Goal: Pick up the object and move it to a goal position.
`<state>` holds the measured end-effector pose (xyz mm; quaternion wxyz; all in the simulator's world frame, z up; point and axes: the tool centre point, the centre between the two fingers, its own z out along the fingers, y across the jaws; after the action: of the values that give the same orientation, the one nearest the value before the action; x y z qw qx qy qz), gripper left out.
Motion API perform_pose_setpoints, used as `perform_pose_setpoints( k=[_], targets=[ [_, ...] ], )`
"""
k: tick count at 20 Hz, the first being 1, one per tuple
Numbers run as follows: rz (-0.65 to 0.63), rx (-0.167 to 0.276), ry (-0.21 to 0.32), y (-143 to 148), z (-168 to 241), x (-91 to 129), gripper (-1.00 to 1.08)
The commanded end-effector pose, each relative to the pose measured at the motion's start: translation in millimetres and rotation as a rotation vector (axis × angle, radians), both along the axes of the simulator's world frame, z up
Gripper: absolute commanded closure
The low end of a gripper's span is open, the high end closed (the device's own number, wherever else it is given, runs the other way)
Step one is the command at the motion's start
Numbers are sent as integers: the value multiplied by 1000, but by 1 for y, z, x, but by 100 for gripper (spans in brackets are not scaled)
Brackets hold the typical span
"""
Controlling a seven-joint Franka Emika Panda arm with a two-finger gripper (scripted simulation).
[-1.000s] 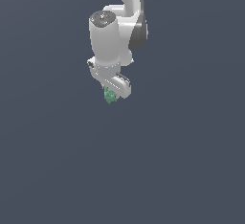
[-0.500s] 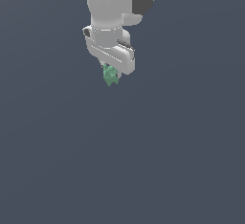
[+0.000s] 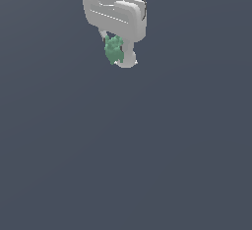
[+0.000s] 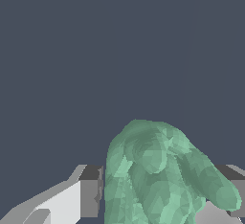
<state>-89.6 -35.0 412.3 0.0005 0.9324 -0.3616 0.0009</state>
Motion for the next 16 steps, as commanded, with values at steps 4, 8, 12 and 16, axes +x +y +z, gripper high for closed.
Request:
perform_pose_setpoints(
  k=[4, 8, 12, 16],
  targets=[
    [1, 1, 1, 4, 49, -2, 108],
    [1, 1, 1, 7, 74, -2, 108],
    [2, 1, 1, 8, 91, -2, 108],
    [2, 1, 1, 9, 101, -2, 108]
  ],
)
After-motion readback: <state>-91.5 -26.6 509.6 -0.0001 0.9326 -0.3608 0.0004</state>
